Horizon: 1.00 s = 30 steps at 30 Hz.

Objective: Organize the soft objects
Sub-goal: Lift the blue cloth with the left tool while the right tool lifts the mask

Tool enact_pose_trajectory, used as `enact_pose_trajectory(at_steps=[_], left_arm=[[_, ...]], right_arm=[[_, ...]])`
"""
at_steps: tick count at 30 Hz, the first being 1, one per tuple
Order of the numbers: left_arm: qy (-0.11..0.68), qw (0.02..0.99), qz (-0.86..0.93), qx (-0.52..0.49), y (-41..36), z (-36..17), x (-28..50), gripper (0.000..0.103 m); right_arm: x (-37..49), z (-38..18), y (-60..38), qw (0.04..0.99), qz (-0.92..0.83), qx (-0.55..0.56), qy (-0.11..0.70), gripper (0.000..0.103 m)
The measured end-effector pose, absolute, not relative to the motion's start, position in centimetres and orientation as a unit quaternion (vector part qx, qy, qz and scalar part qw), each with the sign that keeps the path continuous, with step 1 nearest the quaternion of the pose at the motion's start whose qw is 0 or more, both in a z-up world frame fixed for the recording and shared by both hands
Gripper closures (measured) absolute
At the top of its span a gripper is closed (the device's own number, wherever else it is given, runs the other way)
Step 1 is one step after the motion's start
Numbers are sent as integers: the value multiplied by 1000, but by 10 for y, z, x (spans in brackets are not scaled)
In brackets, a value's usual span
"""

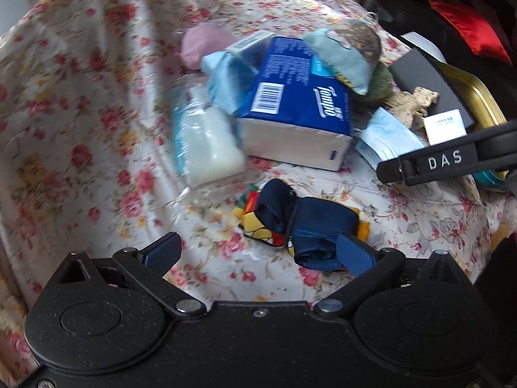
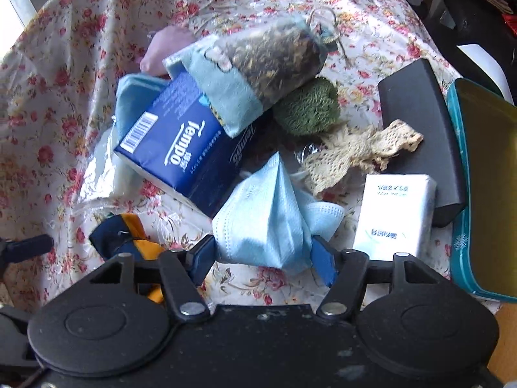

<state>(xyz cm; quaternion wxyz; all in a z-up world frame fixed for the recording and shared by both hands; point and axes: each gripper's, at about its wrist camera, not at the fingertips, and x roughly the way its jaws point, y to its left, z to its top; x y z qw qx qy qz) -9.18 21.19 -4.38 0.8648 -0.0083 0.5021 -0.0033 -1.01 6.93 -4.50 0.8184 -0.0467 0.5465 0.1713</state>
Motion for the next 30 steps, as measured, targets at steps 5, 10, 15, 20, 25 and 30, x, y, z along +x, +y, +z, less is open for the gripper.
enact_pose_trajectory(at_steps=[5,10,15,20,25,30], left_arm=[[496,867,-37,-1,202,-45,-82,4],[492,868,-63,22,193,-49,-84,4],[500,863,-70,22,187,-60,-75,4],[510,858,-67,6,187,-70,-67,4],[512,857,-57,-2,188,-74,-63,18],[515,855,-49,-47,196,-71,-62,30]], right_arm=[[-11,-36,72,820,177,-44,543,41],[-15,-34,72,816,180,-48,548,42],[-17,-31,69,814,186,-47,548,42],[-18,-25,65,814,190,-42,547,42],[-19,-22,62,814,194,-38,546,42],[-22,-16,60,817,202,-36,539,42]])
